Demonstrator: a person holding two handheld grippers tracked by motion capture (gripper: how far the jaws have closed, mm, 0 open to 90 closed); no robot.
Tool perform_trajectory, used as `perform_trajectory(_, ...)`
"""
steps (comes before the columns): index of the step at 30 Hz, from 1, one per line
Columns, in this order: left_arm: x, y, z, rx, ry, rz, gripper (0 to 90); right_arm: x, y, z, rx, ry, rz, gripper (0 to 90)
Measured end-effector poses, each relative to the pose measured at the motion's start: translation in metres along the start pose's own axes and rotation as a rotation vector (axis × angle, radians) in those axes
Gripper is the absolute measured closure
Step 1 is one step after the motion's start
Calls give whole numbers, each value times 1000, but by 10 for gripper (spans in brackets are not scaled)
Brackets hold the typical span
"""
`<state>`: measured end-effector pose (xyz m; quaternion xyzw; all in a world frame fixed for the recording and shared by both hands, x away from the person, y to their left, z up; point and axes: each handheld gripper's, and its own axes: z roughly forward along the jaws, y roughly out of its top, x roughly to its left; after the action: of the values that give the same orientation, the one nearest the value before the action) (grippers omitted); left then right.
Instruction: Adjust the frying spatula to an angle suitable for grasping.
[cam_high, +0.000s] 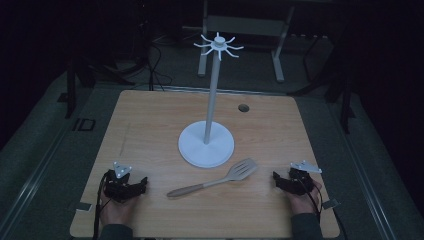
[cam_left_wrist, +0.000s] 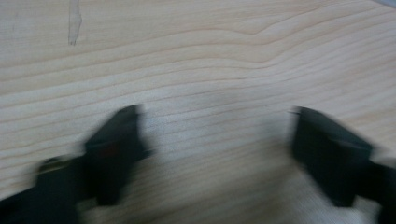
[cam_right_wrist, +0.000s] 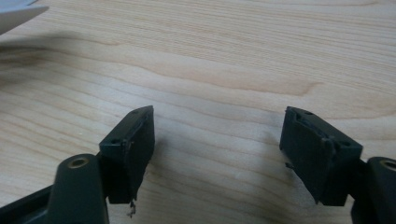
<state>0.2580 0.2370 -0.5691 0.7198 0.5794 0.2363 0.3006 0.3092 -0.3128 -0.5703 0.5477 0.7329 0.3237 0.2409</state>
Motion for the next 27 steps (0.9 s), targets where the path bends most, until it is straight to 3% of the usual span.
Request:
perform_trajectory(3, 1, 0, -3, -2, -11, -4, 386, 1, 0, -1, -6, 6, -7, 316)
perform_trajectory(12, 2, 3, -21, -133, -59, -57, 413, 9, 5, -8, -46, 29, -62, 381)
perform_trajectory(17, 3, 4, -26, -160, -69, -65, 435, 11, 17, -20, -95, 58, -83, 459)
perform_trajectory(21, 2, 4, -27, -161, -76, -49, 444, 17, 31, -26, -125, 107, -107, 569)
perform_trajectory(27, -1, 4, -27, -156, -80, -22, 447, 35, 50, -24, -128, 167, -163, 772)
